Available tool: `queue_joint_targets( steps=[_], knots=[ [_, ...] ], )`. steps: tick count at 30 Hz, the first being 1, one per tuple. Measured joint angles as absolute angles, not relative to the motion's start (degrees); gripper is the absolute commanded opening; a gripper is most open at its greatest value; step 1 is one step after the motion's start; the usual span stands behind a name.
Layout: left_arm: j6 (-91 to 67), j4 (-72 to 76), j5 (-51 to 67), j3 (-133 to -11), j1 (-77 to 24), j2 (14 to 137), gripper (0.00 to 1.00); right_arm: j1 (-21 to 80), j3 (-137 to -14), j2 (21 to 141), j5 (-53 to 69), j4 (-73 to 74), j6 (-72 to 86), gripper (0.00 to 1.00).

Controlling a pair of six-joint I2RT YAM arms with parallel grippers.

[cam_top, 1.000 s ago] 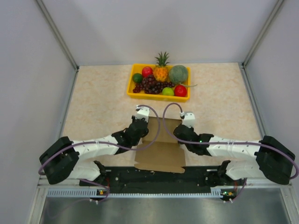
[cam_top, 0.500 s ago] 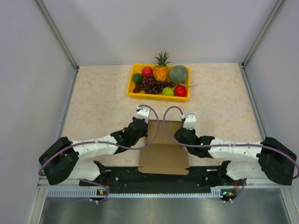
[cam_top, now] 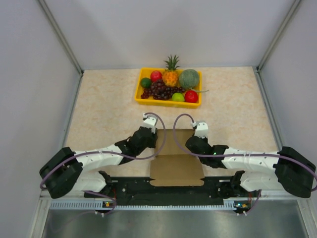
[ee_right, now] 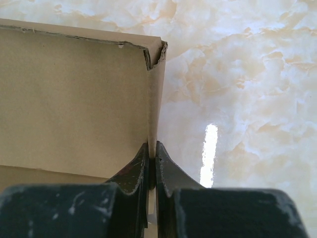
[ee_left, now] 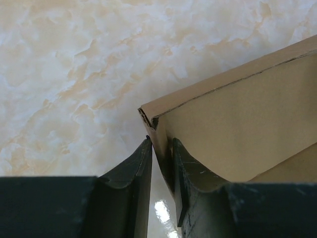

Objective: Fold the paper box

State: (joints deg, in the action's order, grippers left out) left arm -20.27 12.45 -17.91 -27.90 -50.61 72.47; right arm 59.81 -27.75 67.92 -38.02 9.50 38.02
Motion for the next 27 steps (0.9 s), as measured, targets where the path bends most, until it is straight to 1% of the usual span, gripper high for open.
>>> queue_joint_targets(
  steps=[3, 4, 5, 9, 14, 15, 18, 19, 22, 27],
  knots=[
    [-21.0, 12.4, -17.2, -27.3, -50.5, 72.1, 0.16, 59.7, -27.7, 67.9, -38.0, 9.7, 37.6, 0.0],
    [-21.1, 12.3, -17.0, -27.2, -50.5, 72.0, 0.11, 59.7, -27.7, 67.9, -38.0, 9.8, 37.6, 0.0],
    [-21.1, 12.2, -17.0, -27.2, -50.4, 71.9, 0.01, 59.7, -27.7, 67.9, -38.0, 9.9, 37.5, 0.0],
    [-21.8, 11.7, -17.9, -27.3, -50.5, 72.2, 0.0, 59.7, -27.7, 67.9, -38.0, 9.8, 37.6, 0.0],
    [-22.6, 7.1, -26.5, -33.1, -54.1, 78.8, 0.0, 60.2, -27.7, 68.2, -38.6, 10.2, 38.6, 0.0],
    [-22.8, 6.6, -27.6, -34.0, -54.5, 80.2, 0.08, 60.2, -27.7, 68.4, -38.7, 10.3, 39.0, 0.0],
    [-23.0, 6.3, -28.5, -34.4, -54.9, 80.6, 0.22, 60.2, -27.7, 68.5, -39.0, 10.3, 39.6, 0.0],
    [-22.8, 6.3, -28.3, -34.2, -54.9, 80.2, 0.29, 60.2, -27.7, 68.5, -39.0, 10.3, 39.6, 0.0],
    [-22.3, 6.0, -24.9, -32.5, -55.0, 77.6, 0.35, 60.2, -27.7, 68.5, -39.2, 9.9, 39.6, 0.0],
    [-22.6, 4.7, -18.7, -30.4, -55.0, 74.7, 0.37, 60.3, -27.7, 68.5, -39.2, 10.4, 39.2, 0.0]
  ],
)
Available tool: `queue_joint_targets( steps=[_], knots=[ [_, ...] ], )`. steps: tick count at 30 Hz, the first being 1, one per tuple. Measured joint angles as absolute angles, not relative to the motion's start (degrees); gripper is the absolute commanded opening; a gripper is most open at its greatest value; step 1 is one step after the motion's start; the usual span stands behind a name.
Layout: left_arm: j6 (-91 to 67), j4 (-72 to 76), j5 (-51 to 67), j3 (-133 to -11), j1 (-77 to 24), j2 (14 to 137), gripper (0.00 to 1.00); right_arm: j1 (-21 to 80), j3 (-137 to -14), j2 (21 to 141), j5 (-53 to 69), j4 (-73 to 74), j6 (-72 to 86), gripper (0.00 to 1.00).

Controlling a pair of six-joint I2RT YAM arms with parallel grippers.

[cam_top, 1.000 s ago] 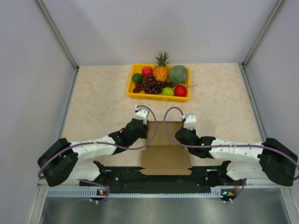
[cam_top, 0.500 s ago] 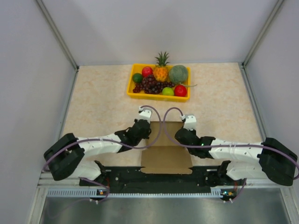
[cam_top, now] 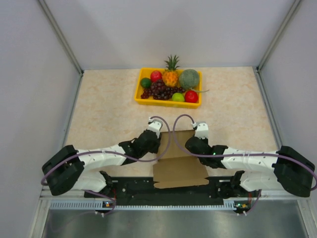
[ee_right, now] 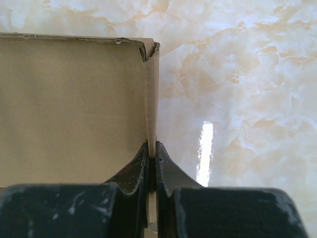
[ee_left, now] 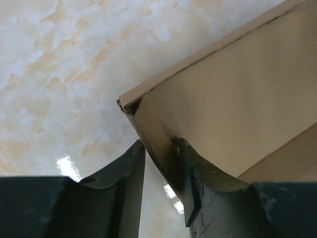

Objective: Fold the paper box

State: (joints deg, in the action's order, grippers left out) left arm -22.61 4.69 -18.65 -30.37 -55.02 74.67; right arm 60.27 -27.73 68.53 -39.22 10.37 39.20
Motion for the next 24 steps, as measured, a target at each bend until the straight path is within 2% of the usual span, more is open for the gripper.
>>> queue_joint_targets(
  steps=[4, 6, 8, 9, 12, 18, 19, 21, 24],
  knots=[
    [-23.3, 4.1, -15.7, -29.2, -55.0, 73.3, 0.31, 60.3, -27.7, 68.5, -39.2, 10.8, 38.8, 0.0],
    [-23.8, 3.7, -15.3, -28.8, -55.0, 72.7, 0.18, 60.3, -27.7, 68.5, -39.2, 10.8, 38.6, 0.0],
    [-24.4, 3.2, -15.4, -28.7, -54.9, 72.5, 0.1, 60.3, -27.7, 68.5, -39.2, 11.0, 38.5, 0.0],
    [-24.6, 3.2, -15.5, -28.7, -54.8, 72.5, 0.0, 60.3, -27.7, 68.5, -39.2, 11.1, 38.5, 0.0],
    [-25.5, 1.8, -17.1, -29.6, -55.0, 74.1, 0.0, 60.3, -27.7, 68.5, -39.1, 11.1, 38.6, 0.0],
    [-26.7, -5.5, -26.4, -39.1, -58.2, 85.0, 0.0, 60.6, -27.7, 70.2, -40.4, 11.1, 39.7, 0.0],
    [-26.8, -5.5, -27.8, -39.2, -58.7, 85.4, 0.05, 60.6, -27.7, 70.5, -40.7, 10.9, 39.9, 0.0],
    [-26.7, -5.3, -28.6, -39.0, -59.3, 85.0, 0.25, 60.6, -27.7, 70.6, -40.9, 10.8, 40.1, 0.0],
    [-25.5, -4.1, -27.8, -36.8, -59.3, 82.7, 0.38, 60.7, -27.7, 70.6, -40.8, 10.3, 40.3, 0.0]
  ],
)
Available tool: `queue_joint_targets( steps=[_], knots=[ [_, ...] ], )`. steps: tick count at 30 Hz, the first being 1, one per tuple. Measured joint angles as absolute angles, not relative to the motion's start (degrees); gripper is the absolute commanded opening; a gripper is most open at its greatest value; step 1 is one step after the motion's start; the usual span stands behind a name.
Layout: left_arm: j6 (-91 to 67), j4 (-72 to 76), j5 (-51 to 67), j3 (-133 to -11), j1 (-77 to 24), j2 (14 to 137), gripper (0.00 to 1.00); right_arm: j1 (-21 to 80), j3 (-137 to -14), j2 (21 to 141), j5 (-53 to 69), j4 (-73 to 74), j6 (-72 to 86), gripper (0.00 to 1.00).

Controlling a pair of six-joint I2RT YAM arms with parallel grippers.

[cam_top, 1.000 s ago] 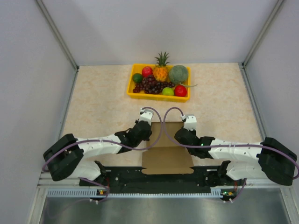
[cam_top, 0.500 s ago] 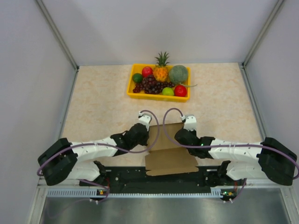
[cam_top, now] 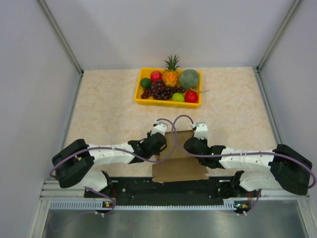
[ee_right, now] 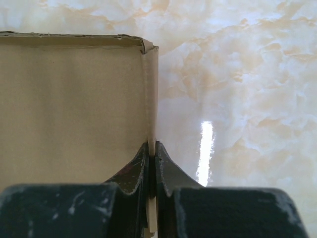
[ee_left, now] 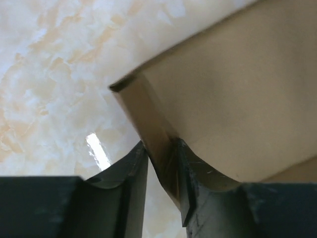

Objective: Fold the paper box

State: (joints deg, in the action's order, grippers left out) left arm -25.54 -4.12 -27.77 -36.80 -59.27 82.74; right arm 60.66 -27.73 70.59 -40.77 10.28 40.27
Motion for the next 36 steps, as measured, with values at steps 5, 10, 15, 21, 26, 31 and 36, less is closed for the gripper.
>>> queue_joint_targets(
  steps=[5, 10, 15, 21, 26, 31, 36],
  knots=[
    [-25.0, -4.6, -21.5, -34.2, -59.5, 77.2, 0.46, 61.4, -27.7, 70.6, -39.9, 9.4, 40.3, 0.0],
    [-25.4, -5.6, -17.2, -32.1, -59.4, 72.3, 0.45, 61.4, -27.7, 70.1, -39.8, 9.3, 40.1, 0.0],
    [-25.9, -6.9, -14.9, -31.3, -59.4, 70.8, 0.39, 61.5, -27.7, 69.5, -39.8, 9.4, 39.0, 0.0],
    [-28.5, -6.8, -16.2, -31.7, -59.4, 74.9, 0.3, 61.5, -27.7, 69.5, -39.5, 9.5, 38.2, 0.0],
    [-31.3, -6.7, -21.2, -33.9, -59.3, 79.9, 0.0, 62.1, -27.7, 69.6, -39.8, 9.5, 38.2, 0.0],
    [-31.3, -8.2, -27.2, -38.4, -60.2, 85.8, 0.0, 65.2, -27.7, 71.0, -44.9, 9.8, 40.3, 0.0],
    [-31.4, -7.3, -33.6, -36.9, -62.0, 84.2, 0.0, 66.2, -27.7, 72.2, -46.4, 7.4, 41.9, 0.0]
  ],
)
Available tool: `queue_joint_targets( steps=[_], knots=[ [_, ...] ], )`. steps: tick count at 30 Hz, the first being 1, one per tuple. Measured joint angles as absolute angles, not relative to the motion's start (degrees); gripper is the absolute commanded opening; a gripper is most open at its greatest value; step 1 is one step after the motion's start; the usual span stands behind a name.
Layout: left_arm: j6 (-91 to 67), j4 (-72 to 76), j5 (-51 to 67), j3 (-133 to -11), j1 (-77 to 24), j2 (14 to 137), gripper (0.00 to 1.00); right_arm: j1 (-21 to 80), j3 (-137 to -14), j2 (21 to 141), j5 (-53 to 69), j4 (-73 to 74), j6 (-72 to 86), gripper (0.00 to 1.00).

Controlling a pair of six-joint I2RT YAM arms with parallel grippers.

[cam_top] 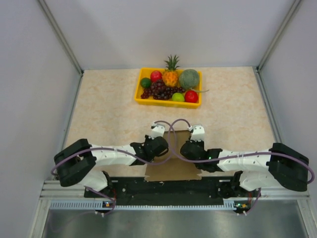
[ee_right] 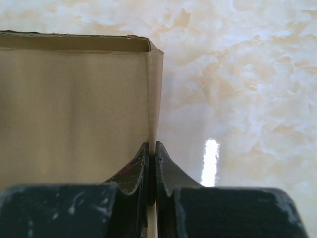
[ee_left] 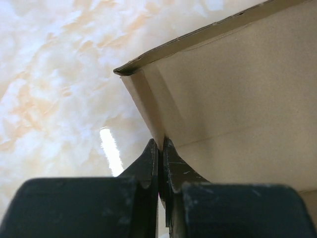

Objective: Fold the paper box

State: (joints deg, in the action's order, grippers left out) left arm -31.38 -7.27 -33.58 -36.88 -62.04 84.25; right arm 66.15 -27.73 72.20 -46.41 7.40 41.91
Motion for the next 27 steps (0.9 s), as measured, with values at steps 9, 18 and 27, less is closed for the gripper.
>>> queue_joint_targets(
  steps=[9, 18, 27],
  knots=[
    [-29.5, -4.7, -37.6, -28.6, -62.2, 71.4, 0.15, 67.4, -25.8, 68.6, -45.2, -3.0, 37.3, 0.0],
    [-28.9, -6.7, -35.5, -28.4, -62.3, 66.4, 0.44, 67.4, -25.5, 67.5, -46.4, -6.9, 34.3, 0.0],
    [-28.5, -7.8, -30.6, -26.9, -62.3, 53.5, 0.99, 67.5, -25.4, 66.7, -46.5, -8.8, 34.2, 0.0]
  ],
)
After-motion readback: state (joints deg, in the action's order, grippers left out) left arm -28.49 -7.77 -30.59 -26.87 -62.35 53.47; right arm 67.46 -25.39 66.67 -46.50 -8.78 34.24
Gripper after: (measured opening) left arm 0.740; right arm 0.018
